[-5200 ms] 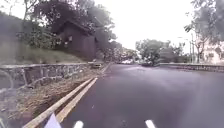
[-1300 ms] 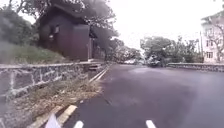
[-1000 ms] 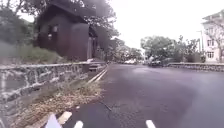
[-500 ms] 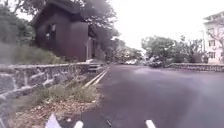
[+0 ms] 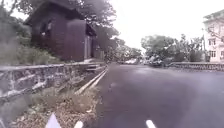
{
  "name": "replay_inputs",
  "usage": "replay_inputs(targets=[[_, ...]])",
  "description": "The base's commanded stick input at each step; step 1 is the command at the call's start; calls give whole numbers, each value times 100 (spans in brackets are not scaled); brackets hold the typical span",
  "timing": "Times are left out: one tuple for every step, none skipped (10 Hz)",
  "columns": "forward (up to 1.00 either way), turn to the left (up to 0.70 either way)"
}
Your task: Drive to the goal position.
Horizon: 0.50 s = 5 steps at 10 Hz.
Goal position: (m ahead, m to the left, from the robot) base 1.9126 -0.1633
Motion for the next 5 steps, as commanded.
replay_inputs(targets=[[70, 0], [70, 0], [70, 0], [70, 0], [70, 0]])
